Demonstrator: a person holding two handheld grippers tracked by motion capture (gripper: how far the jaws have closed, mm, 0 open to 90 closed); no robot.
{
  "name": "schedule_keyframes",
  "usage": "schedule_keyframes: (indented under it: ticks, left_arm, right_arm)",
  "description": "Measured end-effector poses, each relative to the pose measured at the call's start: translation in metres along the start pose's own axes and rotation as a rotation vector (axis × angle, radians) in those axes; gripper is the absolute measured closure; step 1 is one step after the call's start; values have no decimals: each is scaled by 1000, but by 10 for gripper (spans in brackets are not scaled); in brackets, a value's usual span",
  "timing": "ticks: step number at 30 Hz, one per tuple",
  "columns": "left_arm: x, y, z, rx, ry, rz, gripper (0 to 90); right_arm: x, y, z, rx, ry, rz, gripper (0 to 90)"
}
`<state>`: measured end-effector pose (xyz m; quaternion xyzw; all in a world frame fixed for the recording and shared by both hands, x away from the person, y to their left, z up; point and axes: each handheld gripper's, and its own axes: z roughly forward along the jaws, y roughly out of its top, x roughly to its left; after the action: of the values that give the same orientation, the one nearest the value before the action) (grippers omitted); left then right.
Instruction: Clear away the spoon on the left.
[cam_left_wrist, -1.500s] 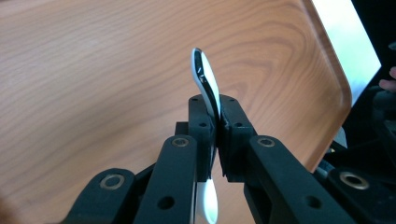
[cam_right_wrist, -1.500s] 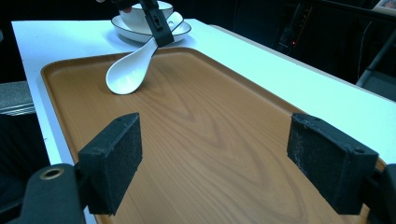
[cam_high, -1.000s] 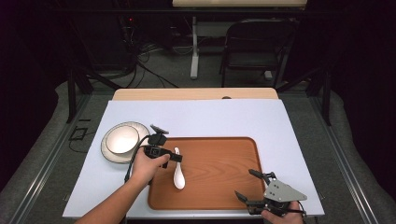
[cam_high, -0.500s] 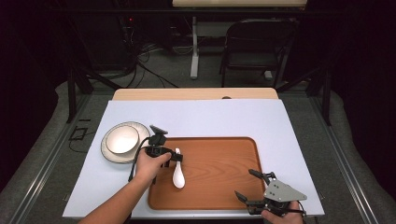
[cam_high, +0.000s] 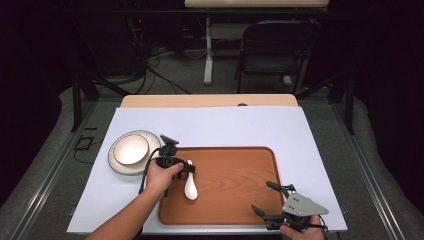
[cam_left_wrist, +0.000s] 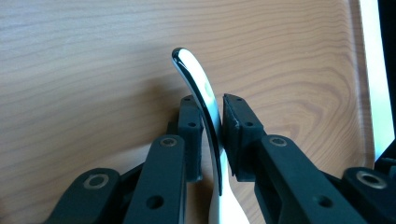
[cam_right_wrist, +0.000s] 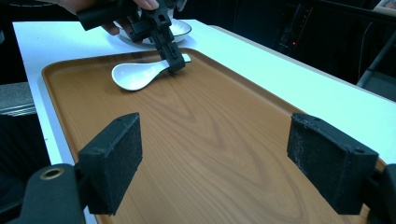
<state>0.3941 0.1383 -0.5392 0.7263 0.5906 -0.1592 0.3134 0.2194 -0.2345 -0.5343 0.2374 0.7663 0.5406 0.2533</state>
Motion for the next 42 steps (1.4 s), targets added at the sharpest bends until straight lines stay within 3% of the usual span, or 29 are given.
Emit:
schedule_keyframes:
  ticks: [11, 14, 27, 42]
  left_arm:
    - [-1, 0, -1, 0, 25, 7, 723]
    - [-2, 0, -2, 2, 55, 22, 704]
    - [-7, 0, -8, -31, 110, 52, 521]
    - [-9, 1, -21, -40, 149, 86, 483]
  right_arm:
    - [0, 0, 0, 0, -1, 1, 176]
    - [0, 0, 0, 3, -1, -3, 176]
    - [0, 0, 0, 2, -1, -4, 176]
    - [0, 0, 0, 2, -2, -4, 176]
